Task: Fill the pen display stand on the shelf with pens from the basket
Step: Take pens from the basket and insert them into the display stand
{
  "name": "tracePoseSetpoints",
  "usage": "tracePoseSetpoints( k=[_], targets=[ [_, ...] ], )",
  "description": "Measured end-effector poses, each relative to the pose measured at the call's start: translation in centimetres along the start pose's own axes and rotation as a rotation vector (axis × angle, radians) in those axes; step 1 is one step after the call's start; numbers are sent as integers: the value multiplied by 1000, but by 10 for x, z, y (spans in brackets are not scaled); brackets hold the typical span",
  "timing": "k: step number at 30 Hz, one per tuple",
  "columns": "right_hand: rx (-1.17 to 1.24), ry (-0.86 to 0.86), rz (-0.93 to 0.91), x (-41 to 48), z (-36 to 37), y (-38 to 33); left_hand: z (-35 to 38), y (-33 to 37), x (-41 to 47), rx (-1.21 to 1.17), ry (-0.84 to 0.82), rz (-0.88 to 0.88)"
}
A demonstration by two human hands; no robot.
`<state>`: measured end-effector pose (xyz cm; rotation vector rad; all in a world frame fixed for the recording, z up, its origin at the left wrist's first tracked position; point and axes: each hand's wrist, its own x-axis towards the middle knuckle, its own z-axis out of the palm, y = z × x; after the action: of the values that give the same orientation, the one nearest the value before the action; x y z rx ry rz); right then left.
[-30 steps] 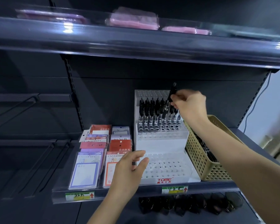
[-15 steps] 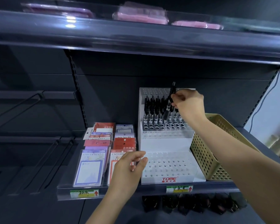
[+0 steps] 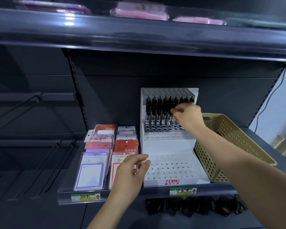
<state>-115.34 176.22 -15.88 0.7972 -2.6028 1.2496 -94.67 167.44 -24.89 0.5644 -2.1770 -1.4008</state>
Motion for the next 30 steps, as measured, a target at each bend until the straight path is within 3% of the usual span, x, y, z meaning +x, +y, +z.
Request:
tracePoseSetpoints(
  k=[10,15,21,25,30],
  targets=[
    [7,-29,8,-11,-19,15,10,7,-1,5,-49,11],
    [-143,-44,24,-37,-67,59,28,14,0,-3,-87,20],
    [-243,-67,188,-70,-125,133,76,39,5,28,-181,82],
    [-369,-176,244,-79,-138,166,118,60,16,102,-261,86],
    [-387,-259,217,-86,-138,180,166,83,34,209,-328,35]
  ],
)
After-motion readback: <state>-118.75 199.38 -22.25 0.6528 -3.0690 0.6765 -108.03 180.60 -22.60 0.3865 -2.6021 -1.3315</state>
